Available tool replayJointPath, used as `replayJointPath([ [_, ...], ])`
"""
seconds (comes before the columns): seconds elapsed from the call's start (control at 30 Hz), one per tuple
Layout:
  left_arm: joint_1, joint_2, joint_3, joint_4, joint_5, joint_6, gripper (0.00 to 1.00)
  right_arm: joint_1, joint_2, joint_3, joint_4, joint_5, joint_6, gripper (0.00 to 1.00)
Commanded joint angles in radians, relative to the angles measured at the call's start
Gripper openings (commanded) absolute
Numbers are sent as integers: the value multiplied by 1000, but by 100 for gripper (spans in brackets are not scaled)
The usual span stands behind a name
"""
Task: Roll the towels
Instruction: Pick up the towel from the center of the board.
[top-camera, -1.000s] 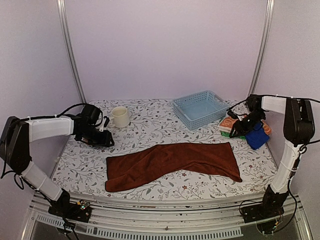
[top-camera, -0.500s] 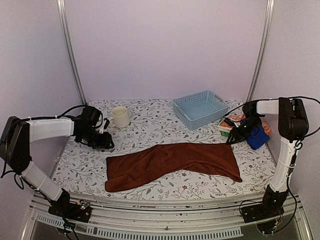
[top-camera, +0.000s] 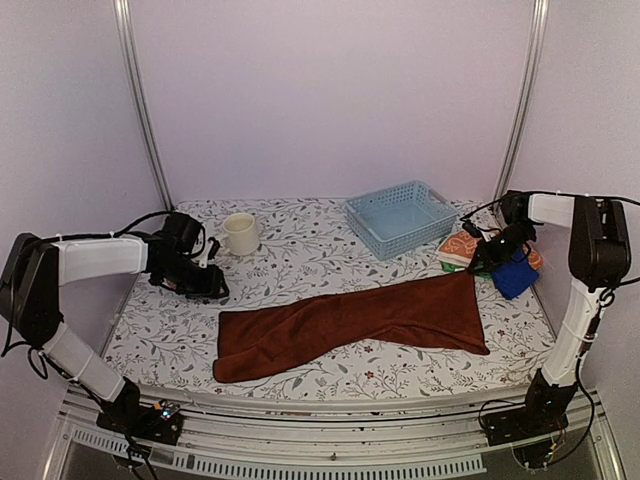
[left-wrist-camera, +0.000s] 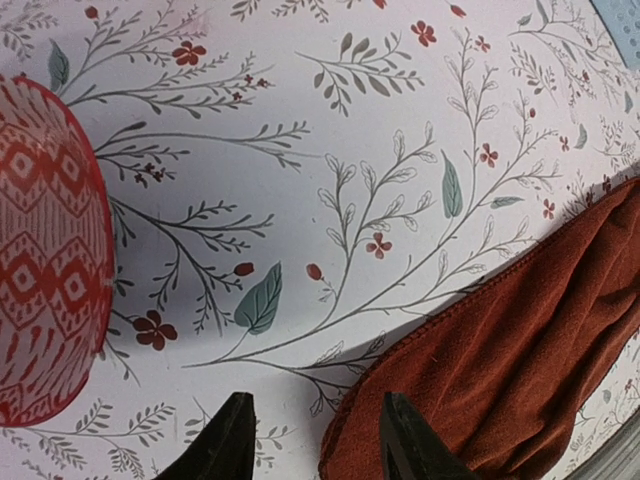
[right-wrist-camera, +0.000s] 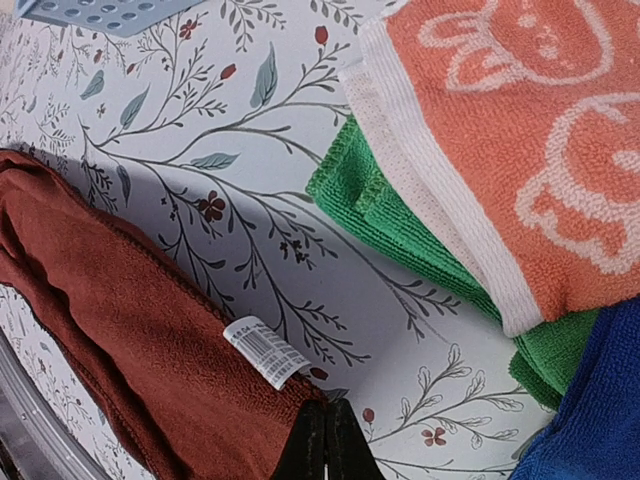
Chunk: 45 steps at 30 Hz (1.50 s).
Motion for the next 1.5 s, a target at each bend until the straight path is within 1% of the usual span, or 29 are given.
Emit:
replayJointPath([
  [0.0,-7,-17,-33,5,50,15,46,1,6,4,8,-38,15,3],
  [0.1,-5,-43,-69,34,123,35,48,1,2,4,8,-50,14,3],
  [0.17,-5,-68,-100,58,171,37,56,2,1,6,6,-48,12,4],
  [0.2,-6,-79,-112,63,180,33,57,2,1,7,3,-50,10,4],
  [0.4,-6,-95,-160,66,174,14,57,2,6,1,0,-70,4,4],
  [0.57,-7,-77,-150,69,127,-2,50,4,8,-5,0,-76,0,4],
  [0.73,-13,-41,-144,79,100,-4,46,5,4,-15,6,-79,0,4],
  [0.87,-22,-15,-139,88,95,-3,42,8,2,-19,4,-83,-1,5],
  [1.0,-32,0,-137,108,95,-4,34,7,0,-21,4,-84,-1,5],
  [1.2,-39,18,-126,123,78,-3,27,8,2,-23,4,-92,0,5],
  [1.3,-41,19,-126,124,69,-3,21,10,0,-23,3,-92,1,5],
  [1.47,-41,10,-125,125,52,2,16,11,3,-23,4,-92,2,5],
])
